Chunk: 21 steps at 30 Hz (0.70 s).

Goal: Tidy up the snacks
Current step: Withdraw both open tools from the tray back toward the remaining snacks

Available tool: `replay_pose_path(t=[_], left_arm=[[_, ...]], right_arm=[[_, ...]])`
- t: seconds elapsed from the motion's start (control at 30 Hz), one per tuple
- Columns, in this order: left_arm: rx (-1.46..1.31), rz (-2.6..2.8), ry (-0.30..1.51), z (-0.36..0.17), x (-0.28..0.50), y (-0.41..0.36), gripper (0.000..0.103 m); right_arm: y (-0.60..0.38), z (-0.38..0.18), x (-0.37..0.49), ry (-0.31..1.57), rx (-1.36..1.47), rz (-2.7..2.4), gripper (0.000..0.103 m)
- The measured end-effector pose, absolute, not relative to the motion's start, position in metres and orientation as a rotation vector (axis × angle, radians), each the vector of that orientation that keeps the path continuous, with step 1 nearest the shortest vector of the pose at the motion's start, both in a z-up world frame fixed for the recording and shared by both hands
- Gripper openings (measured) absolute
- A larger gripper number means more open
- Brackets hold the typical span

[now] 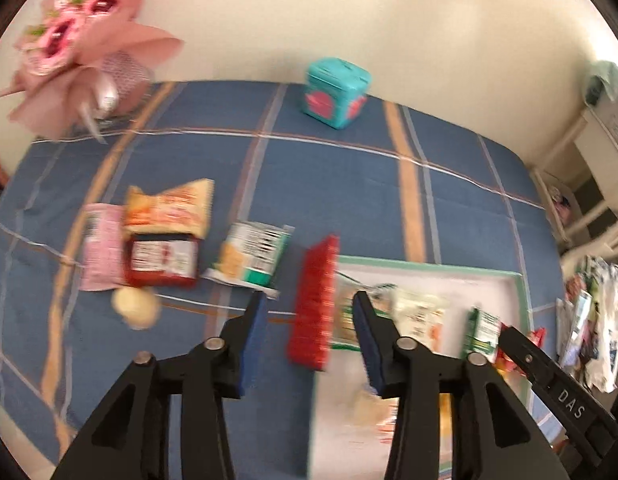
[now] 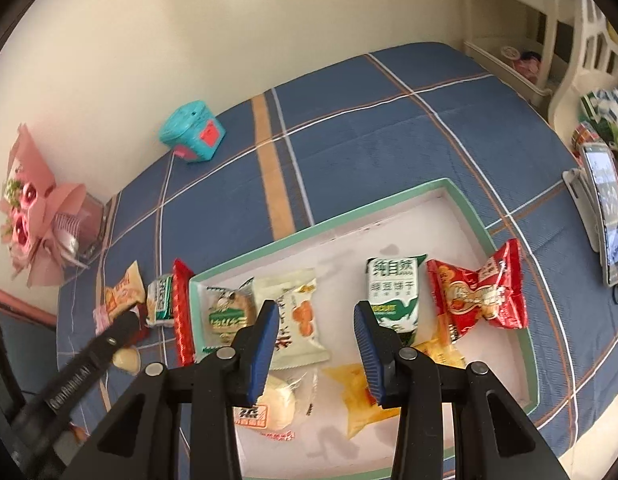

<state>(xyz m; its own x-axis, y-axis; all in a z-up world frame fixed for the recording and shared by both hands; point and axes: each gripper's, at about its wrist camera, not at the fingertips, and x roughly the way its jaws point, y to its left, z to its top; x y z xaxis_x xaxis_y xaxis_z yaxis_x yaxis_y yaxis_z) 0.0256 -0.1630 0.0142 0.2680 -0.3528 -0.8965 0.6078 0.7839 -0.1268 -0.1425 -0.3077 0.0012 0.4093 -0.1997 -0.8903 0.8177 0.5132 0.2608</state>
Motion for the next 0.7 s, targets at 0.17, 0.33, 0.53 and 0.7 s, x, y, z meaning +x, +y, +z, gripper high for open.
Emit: replay_pose_path(t=[0.17, 0.33, 0.53, 0.7], left_arm=[[0.261, -0.613, 1.112, 0.017, 0.039, -0.145, 0.055], [0.255, -0.556, 1.112, 0.016, 0.053, -0.127, 0.075], [0.257, -0.48, 1.103, 0.014, 0.075, -0.103, 0.083], [0.238, -0.416, 1.099, 0.014, 0.096, -0.076, 0.092]], right_arm=[[-0.292, -0.006, -0.124, 0.973, 0.761, -0.703, 0.049], [-0.272, -0.012, -0.104, 1.009, 0.72, -0.672, 0.07], [-0.248, -0.019, -0.079, 1.044, 0.668, -0.636, 0.082], [-0.229, -0.024, -0.06, 1.059, 0.641, -0.606, 0.089]])
